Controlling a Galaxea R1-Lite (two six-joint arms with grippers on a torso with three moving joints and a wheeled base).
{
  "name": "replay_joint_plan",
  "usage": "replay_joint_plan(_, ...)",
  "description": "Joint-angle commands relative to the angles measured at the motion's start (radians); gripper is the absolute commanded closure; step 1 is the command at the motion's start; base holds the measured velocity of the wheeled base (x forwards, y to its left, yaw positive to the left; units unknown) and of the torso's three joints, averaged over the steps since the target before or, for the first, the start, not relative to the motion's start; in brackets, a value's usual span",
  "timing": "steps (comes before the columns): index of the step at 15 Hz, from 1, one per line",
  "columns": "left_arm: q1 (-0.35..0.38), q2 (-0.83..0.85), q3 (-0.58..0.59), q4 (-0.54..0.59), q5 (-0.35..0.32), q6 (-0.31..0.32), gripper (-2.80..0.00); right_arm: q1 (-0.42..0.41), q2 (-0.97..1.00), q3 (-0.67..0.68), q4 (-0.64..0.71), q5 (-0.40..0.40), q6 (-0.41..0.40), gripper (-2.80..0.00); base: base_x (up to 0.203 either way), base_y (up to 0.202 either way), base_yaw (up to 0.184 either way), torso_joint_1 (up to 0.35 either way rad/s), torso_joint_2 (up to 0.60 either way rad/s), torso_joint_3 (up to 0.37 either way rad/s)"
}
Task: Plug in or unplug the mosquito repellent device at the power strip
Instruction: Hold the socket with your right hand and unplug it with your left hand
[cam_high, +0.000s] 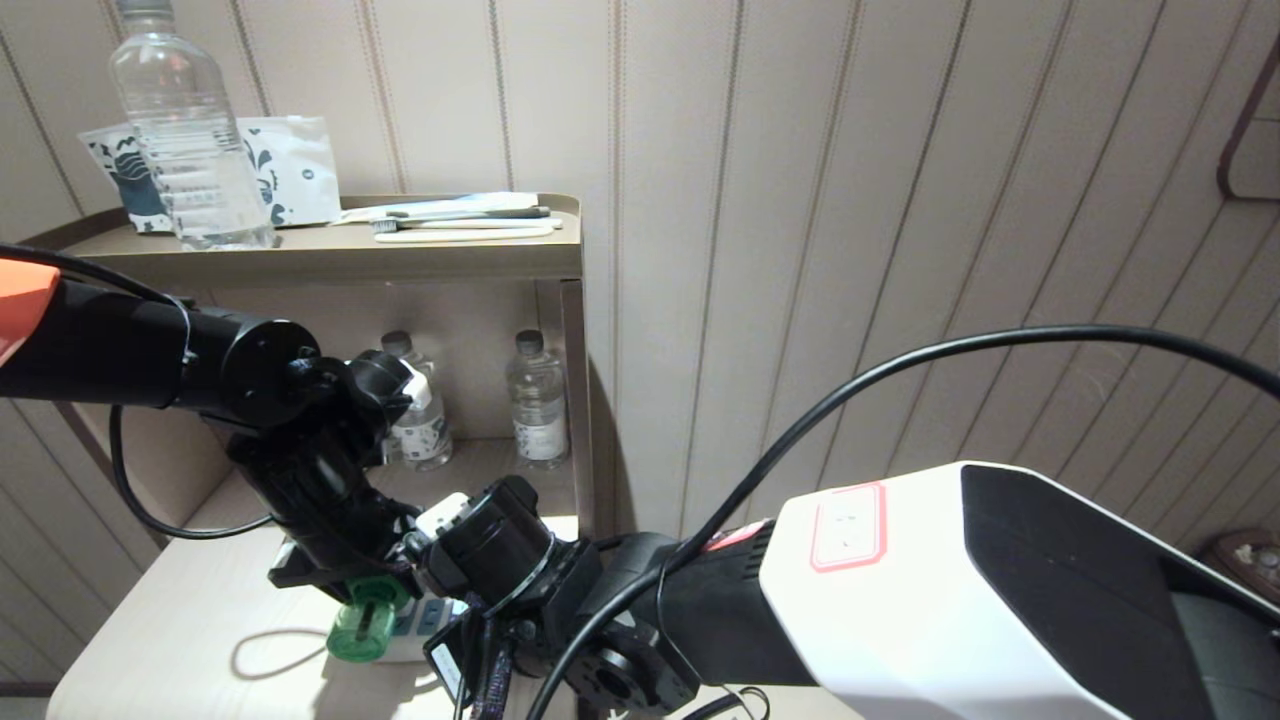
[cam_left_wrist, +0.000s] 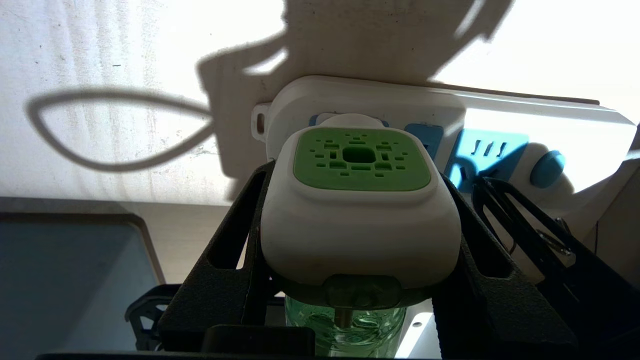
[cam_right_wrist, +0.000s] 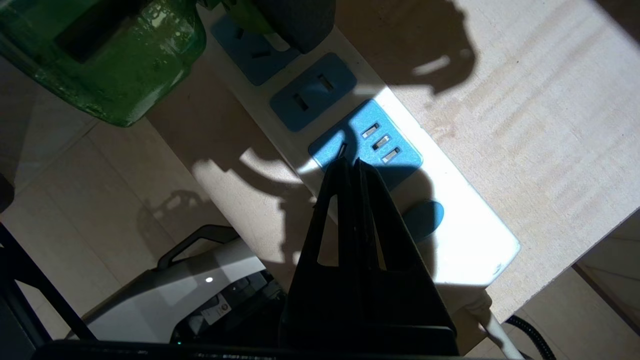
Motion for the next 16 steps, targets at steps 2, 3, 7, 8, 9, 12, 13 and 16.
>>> replay_joint_plan(2,0.0,-0.007,-0.018,0.013,-0.002,-0.001,0.0,0.013,0.018,0.013,0.002,-0.003,0.002,0.0,0.0,0.0,0.0,0.0,0.0,0.0)
replay_joint_plan(3,0.0,-0.013,-0.022,0.014,-0.001,0.0,0.0,0.019,0.018,0.013,0.002,-0.003,0.002,0.0,0.0,0.0,0.0,0.0,0.0,0.0)
replay_joint_plan(7,0.0,-0.023,-0.043,0.039,-0.002,0.0,0.0,0.019,0.021,0.009,0.004,-0.003,0.002,0.0,0.0,0.0,0.0,0.0,0.0,0.0)
replay_joint_plan(8,0.0,-0.025,-0.045,0.04,-0.001,0.0,0.0,0.019,0.021,0.009,0.004,-0.003,0.002,0.0,0.0,0.0,0.0,0.0,0.0,0.0)
replay_joint_plan(9,0.0,-0.027,-0.045,0.042,-0.001,0.0,0.0,0.019,0.023,0.008,0.004,-0.003,0.002,0.0,0.0,0.0,0.0,0.0,0.0,0.0)
replay_joint_plan(12,0.0,-0.027,-0.053,0.042,-0.001,0.0,0.0,0.019,0.027,0.003,0.004,-0.003,0.002,0.0,0.0,0.0,0.0,0.0,0.0,0.0)
replay_joint_plan(13,0.0,-0.029,-0.054,0.042,-0.001,0.0,0.0,0.019,0.03,0.002,0.004,-0.003,0.002,0.0,0.0,0.0,0.0,0.0,0.0,0.0)
replay_joint_plan(16,0.001,-0.063,-0.065,0.06,0.0,0.001,0.0,0.019,0.027,0.01,0.002,-0.003,0.004,0.0,0.0,0.0,0.0,0.0,0.0,0.0)
